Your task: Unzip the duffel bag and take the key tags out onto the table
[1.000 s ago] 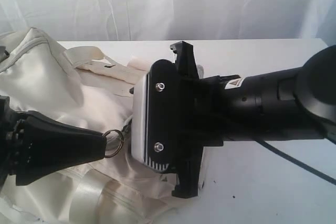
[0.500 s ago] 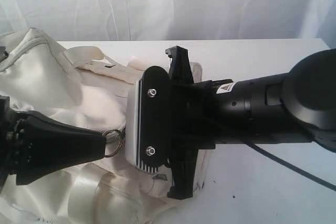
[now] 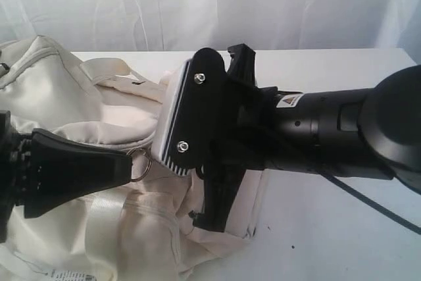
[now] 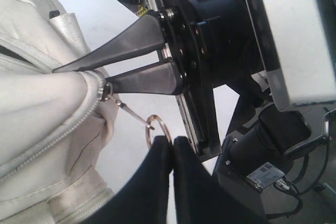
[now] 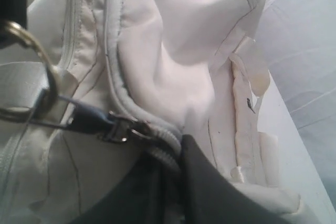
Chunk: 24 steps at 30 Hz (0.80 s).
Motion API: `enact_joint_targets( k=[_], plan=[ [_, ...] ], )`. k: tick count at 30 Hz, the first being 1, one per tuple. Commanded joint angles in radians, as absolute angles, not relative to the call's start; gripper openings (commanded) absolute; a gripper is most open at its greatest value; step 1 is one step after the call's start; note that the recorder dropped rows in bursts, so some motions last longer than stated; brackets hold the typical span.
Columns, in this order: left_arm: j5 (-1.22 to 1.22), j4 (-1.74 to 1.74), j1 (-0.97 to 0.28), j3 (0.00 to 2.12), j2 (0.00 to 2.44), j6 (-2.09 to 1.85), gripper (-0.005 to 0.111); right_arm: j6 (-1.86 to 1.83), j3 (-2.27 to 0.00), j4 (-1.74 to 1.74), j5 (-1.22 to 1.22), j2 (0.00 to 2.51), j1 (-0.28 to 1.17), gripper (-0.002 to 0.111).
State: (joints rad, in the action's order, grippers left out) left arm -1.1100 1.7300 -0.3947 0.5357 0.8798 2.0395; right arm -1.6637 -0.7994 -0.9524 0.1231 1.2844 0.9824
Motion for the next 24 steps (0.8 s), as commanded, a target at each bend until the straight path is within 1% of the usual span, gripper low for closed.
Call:
enact_joint_targets(
  k=[1, 9, 12, 17, 21, 24],
  plan=[
    [-1.221, 1.744, -0.401, 0.535, 0.861, 2.046, 0.000, -1.638, -0.806, -0.971, -0.087, 1.270, 0.966, 0.000],
    [-1.221, 1.744, -0.401, 0.535, 0.861, 2.046, 0.000, -1.660, -0.804, -0.969, -0.129, 1.246, 0.958, 0.000],
    [-1.207, 1.744, -0.401, 0.529, 0.861, 2.046, 0.000, -1.660, -0.803, -0.969, -0.129, 1.222, 0.918, 0.000],
    [-1.105, 1.744, -0.401, 0.457, 0.861, 2.046, 0.000, -1.660, -0.802, -0.971, -0.096, 1.209, 0.831, 0.000],
    [-1.065, 1.744, -0.401, 0.412, 0.861, 2.046, 0.000, -1.660, -0.802, -0.971, -0.043, 1.211, 0.804, 0.000],
    [-1.059, 1.744, -0.401, 0.409, 0.861, 2.046, 0.000, -1.660, -0.802, -0.971, -0.091, 1.211, 0.787, 0.000]
  ],
)
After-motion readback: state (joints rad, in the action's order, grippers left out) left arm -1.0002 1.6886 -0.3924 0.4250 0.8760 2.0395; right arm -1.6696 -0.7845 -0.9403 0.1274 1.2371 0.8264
